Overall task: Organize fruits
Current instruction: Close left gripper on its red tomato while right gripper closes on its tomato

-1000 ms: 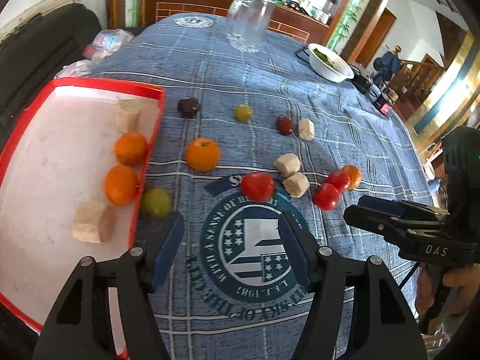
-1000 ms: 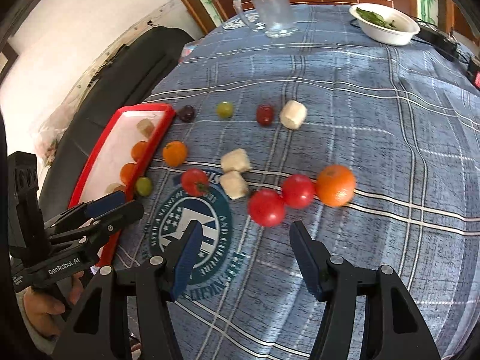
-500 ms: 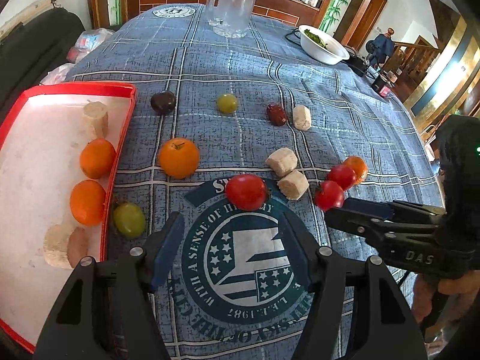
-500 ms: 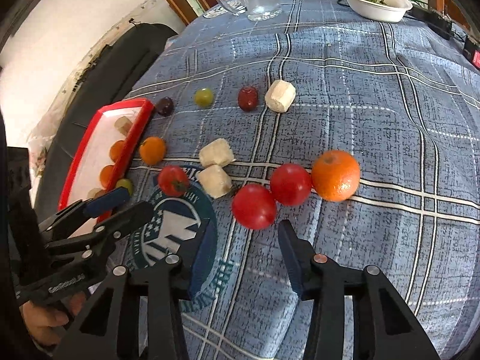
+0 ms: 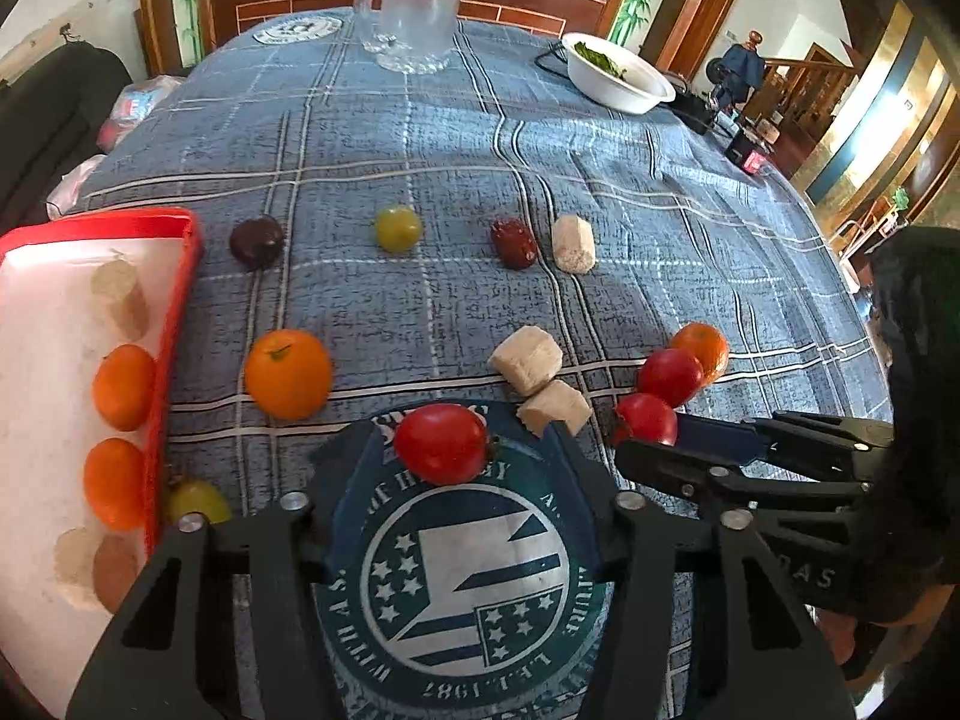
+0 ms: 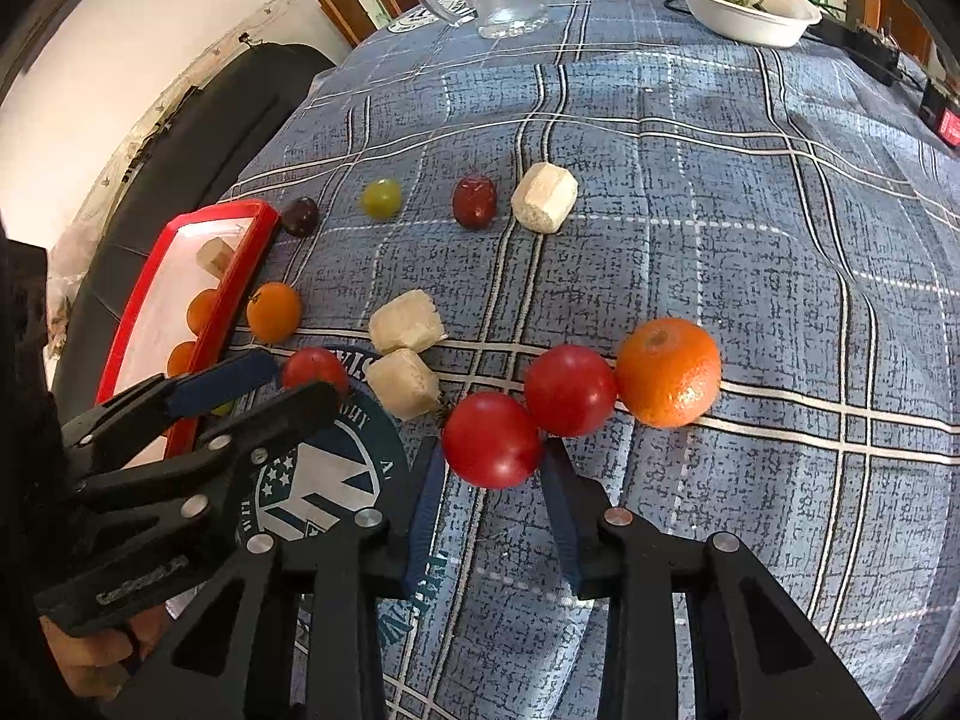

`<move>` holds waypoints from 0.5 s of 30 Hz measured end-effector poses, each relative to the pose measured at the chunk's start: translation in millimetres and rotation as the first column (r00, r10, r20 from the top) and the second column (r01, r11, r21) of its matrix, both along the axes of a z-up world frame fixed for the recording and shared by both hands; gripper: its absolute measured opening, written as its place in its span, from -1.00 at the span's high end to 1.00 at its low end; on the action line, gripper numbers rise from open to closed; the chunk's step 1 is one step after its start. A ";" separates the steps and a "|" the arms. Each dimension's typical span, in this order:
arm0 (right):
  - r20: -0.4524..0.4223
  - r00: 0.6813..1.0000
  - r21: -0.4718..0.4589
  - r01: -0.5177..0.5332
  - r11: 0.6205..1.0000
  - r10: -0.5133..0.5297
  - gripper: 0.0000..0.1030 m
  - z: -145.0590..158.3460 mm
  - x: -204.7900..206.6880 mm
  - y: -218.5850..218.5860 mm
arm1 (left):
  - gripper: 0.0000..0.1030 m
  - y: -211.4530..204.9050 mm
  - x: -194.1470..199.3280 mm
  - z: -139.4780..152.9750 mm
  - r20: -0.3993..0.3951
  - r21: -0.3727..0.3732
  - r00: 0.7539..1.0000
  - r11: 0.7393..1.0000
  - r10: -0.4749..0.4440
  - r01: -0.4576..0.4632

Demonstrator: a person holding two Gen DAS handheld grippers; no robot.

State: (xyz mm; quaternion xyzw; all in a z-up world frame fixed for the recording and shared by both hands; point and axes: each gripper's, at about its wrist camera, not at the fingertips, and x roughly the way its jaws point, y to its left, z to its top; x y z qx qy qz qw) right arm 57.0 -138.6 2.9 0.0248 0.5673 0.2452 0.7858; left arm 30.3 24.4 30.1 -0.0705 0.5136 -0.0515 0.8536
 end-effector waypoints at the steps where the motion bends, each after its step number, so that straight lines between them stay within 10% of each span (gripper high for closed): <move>1: -0.002 1.000 0.001 0.000 1.000 0.000 0.34 -0.1 -0.2 -0.2 | 0.08 -1.0 1.2 -2.2 -0.006 0.009 1.000 1.000 -0.002 0.002; 15: -0.008 1.000 0.005 -0.004 1.000 0.004 0.35 0.8 -0.7 -0.9 | 0.37 5.4 3.6 -13.0 -0.018 0.028 1.000 1.000 0.008 -0.007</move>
